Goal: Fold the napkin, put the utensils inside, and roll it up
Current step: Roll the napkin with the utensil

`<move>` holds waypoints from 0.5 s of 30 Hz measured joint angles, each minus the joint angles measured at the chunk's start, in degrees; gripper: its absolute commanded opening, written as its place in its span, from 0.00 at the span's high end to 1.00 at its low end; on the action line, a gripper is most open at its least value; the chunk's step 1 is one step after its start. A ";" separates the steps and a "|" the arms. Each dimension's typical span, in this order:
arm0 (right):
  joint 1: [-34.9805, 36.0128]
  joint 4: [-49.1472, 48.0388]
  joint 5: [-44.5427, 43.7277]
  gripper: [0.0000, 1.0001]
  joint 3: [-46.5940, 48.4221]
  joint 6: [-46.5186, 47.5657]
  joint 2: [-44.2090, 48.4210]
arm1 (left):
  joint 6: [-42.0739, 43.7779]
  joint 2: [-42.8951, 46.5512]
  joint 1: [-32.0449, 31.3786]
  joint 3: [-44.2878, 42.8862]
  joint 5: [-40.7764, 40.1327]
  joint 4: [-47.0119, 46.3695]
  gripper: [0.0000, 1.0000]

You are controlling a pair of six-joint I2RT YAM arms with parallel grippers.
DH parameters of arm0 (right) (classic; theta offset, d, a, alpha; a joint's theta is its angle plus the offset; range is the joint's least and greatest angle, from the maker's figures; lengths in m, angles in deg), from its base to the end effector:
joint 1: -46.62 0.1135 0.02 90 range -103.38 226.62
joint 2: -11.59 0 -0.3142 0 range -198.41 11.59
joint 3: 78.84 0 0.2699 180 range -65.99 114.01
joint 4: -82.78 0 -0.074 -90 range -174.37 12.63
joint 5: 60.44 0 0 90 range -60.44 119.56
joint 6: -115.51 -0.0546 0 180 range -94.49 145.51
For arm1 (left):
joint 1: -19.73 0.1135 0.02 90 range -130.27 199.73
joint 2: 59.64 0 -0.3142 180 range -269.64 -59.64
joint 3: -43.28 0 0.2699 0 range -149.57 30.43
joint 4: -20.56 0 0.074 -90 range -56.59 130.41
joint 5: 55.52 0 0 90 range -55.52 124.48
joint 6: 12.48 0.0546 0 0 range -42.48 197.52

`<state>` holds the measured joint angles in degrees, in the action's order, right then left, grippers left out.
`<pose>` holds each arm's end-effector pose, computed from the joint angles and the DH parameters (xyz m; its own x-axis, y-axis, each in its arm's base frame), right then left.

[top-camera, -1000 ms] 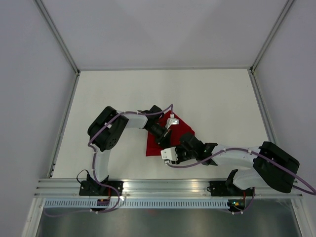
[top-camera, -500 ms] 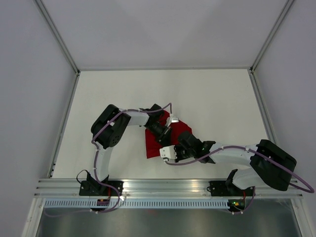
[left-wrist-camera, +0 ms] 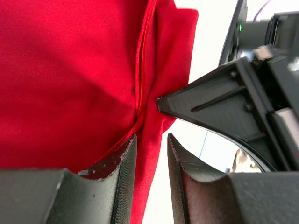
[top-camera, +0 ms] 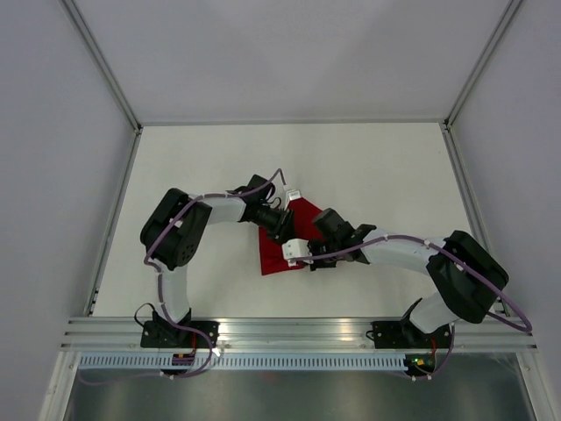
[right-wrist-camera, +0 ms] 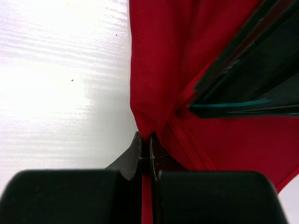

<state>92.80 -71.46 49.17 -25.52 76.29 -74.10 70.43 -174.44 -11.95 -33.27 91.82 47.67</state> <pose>0.1880 0.2223 0.1758 0.2498 -0.7937 -0.5547 -0.9629 -0.1431 -0.2288 0.3221 -0.2528 0.1376 -0.8394 0.4398 -0.3193 0.4822 0.3317 -0.8108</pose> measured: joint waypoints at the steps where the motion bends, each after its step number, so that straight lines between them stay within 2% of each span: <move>1: -0.76 1.16 1.14 0.99 0.96 0.33 -0.72 | -1.22 1.14 0.66 0.85 -0.79 -1.57 0.62; 5: -4.24 6.54 5.62 1.00 5.53 1.79 -4.15 | -7.04 5.81 3.48 5.86 -4.13 -10.27 0.63; 9: -7.39 11.87 9.22 1.00 10.45 3.48 -8.04 | -14.25 12.50 6.73 14.97 -9.25 -21.53 0.64; 15: -11.80 22.51 15.82 0.99 19.82 6.82 -15.89 | -23.21 25.92 7.19 27.76 -22.84 -38.66 0.57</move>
<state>80.99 -48.95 65.00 -5.70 83.11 -89.99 47.22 -148.52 -4.76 -5.51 68.98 9.01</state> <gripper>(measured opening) 0.040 0.414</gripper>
